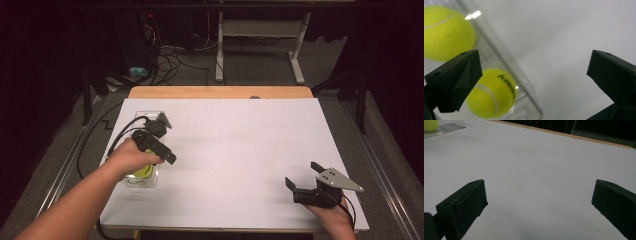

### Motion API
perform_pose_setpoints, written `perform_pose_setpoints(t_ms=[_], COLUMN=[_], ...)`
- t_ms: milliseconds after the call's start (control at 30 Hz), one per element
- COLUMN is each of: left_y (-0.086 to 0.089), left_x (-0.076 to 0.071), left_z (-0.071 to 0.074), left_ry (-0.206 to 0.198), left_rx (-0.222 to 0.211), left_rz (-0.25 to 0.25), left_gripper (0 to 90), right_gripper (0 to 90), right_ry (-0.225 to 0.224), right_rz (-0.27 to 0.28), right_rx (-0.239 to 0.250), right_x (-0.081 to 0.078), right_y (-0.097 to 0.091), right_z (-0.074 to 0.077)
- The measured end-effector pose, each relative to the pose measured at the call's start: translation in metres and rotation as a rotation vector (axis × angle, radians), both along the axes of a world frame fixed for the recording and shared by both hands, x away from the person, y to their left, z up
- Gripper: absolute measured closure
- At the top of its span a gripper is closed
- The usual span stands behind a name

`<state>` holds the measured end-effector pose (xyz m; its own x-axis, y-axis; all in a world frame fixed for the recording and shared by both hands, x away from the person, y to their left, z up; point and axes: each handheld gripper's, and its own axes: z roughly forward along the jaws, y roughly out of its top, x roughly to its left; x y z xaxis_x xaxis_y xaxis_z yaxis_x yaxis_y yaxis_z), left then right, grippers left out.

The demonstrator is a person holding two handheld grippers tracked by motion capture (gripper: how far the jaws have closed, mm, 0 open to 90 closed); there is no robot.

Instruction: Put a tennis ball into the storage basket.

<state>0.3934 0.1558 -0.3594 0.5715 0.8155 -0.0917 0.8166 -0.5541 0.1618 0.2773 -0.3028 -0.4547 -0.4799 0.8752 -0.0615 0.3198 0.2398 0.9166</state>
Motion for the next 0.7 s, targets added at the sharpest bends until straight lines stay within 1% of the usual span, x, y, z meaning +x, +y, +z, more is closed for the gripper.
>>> perform_pose_setpoints(t_ms=[100,133,167,200,233,267,333,367,400,433,467,567,700], left_y=[-0.018,-0.018,-0.029,-0.029,-0.039,-0.039,-0.048,-0.055,-0.055,-0.061,-0.061,-0.067,-0.071], left_x=[-0.001,-0.001,-0.001,-0.001,-0.001,-0.001,-0.002,-0.003,-0.003,-0.004,-0.004,-0.006,-0.012], left_z=[-0.003,-0.003,-0.005,-0.005,-0.007,-0.007,-0.011,-0.014,-0.014,-0.018,-0.018,-0.027,-0.039], left_ry=[-0.001,-0.001,-0.001,-0.001,-0.007,-0.007,-0.008,-0.003,-0.003,-0.006,-0.006,-0.009,-0.039], left_rx=[-0.008,-0.008,-0.016,-0.016,-0.024,-0.024,-0.032,-0.030,-0.030,-0.030,-0.030,-0.047,-0.070], left_rz=[-0.032,-0.032,-0.052,-0.052,-0.068,-0.068,-0.083,-0.100,-0.100,-0.111,-0.111,-0.123,-0.131], left_gripper=[0.5,0.5,0.5,0.5,0.5,0.5,0.5,0.5,0.5,0.5,0.5,0.5,0.5], right_gripper=[0.0,0.0,0.0,0.0,0.0,0.0,0.0,0.0,0.0,0.0,0.0,0.0,0.0], right_ry=[0.002,0.002,0.001,0.001,0.000,0.000,0.000,0.000,0.000,0.000,0.000,0.002,0.000], right_rz=[-0.001,-0.001,0.000,0.000,0.001,0.001,0.003,0.003,0.003,0.004,0.004,0.005,0.008], right_rx=[0.004,0.004,0.004,0.004,0.006,0.006,0.003,0.002,0.002,0.001,0.001,0.002,0.000], right_x=[0.000,0.000,-0.001,-0.001,0.000,0.000,0.000,-0.001,-0.001,-0.001,-0.001,-0.001,-0.001], right_y=[0.000,0.000,0.000,0.000,0.000,0.000,0.000,0.000,0.000,0.000,0.000,0.001,0.001], right_z=[0.000,0.000,0.000,0.000,0.000,0.000,0.000,0.000,0.000,0.000,0.000,0.000,0.000])
